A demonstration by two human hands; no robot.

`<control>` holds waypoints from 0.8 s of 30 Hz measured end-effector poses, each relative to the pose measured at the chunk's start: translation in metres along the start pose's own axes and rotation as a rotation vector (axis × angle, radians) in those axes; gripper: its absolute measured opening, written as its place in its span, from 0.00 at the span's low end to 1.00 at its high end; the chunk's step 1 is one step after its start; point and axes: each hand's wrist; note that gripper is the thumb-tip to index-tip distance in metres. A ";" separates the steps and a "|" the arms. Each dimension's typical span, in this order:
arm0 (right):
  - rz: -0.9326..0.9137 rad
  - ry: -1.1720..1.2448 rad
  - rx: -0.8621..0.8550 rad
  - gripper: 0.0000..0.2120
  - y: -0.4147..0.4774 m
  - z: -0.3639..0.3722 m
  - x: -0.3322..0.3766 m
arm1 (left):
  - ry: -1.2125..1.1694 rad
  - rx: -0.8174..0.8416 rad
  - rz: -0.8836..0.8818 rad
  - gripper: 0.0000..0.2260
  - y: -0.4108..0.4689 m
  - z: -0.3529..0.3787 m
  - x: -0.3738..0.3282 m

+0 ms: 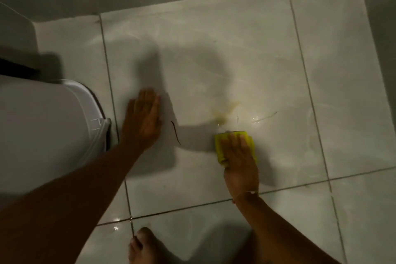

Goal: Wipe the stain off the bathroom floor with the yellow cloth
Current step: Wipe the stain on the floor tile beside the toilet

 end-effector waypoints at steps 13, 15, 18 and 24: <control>0.072 -0.027 -0.036 0.38 0.061 0.000 -0.053 | -0.065 -0.135 -0.038 0.30 0.028 0.056 0.021; 0.057 -0.034 0.022 0.40 0.026 -0.011 -0.089 | -0.057 -0.144 -0.040 0.29 0.028 0.058 0.022; 0.468 0.089 -0.041 0.36 0.058 -0.034 -0.122 | -0.035 -0.169 -0.042 0.29 0.027 0.061 0.023; -0.039 -0.048 0.092 0.41 0.057 -0.025 -0.091 | -0.034 -0.185 -0.043 0.29 0.030 0.064 0.024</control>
Point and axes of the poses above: each hand's wrist, its own y-axis towards the middle knuckle, its own z-axis out of the palm, x = y × z, and after that the axes turned 2 degrees about x, right-handed
